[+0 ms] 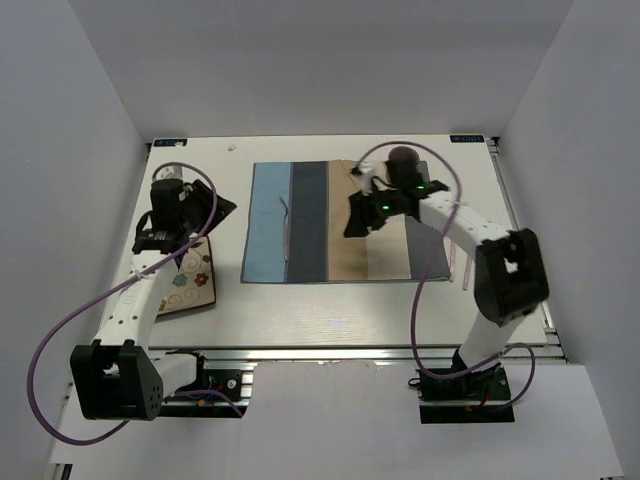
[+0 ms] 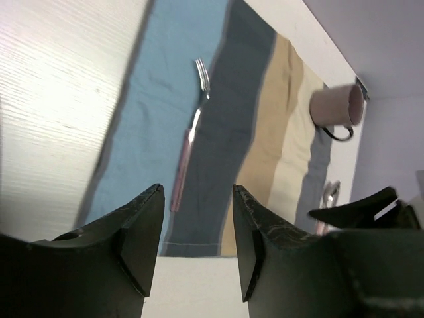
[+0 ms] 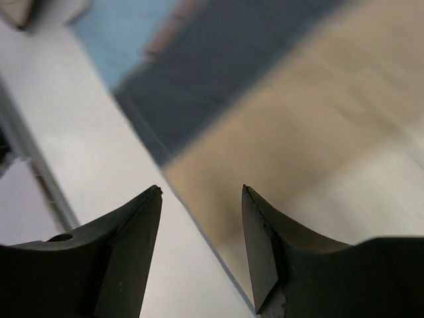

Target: Set the dinner table for one person

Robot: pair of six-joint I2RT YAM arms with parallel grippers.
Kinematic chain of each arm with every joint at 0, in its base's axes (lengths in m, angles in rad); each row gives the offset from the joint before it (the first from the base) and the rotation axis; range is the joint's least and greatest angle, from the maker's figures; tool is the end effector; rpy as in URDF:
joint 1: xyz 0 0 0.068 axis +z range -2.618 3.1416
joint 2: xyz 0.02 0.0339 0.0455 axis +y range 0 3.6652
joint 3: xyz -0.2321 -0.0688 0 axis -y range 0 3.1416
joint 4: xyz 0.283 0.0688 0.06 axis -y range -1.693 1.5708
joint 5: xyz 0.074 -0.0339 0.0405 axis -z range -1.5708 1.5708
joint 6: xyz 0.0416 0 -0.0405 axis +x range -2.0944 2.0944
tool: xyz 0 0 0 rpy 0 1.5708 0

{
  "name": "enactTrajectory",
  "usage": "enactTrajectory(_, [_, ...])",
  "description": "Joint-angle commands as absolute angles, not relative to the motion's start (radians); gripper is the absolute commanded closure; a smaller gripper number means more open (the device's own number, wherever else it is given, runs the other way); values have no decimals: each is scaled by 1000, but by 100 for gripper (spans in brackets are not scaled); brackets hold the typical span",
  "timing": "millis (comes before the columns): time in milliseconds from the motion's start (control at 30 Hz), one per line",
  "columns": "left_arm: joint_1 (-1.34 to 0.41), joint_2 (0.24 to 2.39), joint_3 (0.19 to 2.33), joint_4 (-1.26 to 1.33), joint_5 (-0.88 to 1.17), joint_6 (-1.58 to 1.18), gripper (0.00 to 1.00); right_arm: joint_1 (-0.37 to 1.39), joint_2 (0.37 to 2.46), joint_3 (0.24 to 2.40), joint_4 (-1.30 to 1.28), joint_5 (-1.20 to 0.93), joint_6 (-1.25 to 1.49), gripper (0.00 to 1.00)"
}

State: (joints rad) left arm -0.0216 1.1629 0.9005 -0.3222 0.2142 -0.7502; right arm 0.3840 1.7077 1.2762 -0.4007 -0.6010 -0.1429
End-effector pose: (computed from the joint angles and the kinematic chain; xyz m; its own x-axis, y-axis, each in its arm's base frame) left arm 0.3122 -0.0156 0.2478 -0.5388 -0.6547 -0.5301 -0.2311 0.7200 -0.6544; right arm 0.3683 0.1742 0.1995 -0.5843 -0.3628 -0.7259 -0.7528 0.5763 0.3180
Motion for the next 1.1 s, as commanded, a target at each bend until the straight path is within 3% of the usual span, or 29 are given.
enactTrajectory(0, [-18, 1114, 1026, -435, 80, -695, 43, 550, 1840, 1417, -332, -742, -24, 44])
enactTrajectory(267, [-18, 980, 1135, -554, -12, -706, 39, 819, 2295, 1889, -120, -788, 454, 46])
enactTrajectory(400, [-18, 940, 1150, -591, -2, -715, 36, 897, 2422, 2002, 60, -805, 702, 30])
enactTrajectory(467, [-18, 914, 1158, -620, -2, -724, 35, 928, 2473, 2019, 104, -775, 802, 30])
enactTrajectory(1067, [-18, 908, 1246, -739, -2, -739, 33, 1029, 2661, 2098, 141, -511, 994, 52])
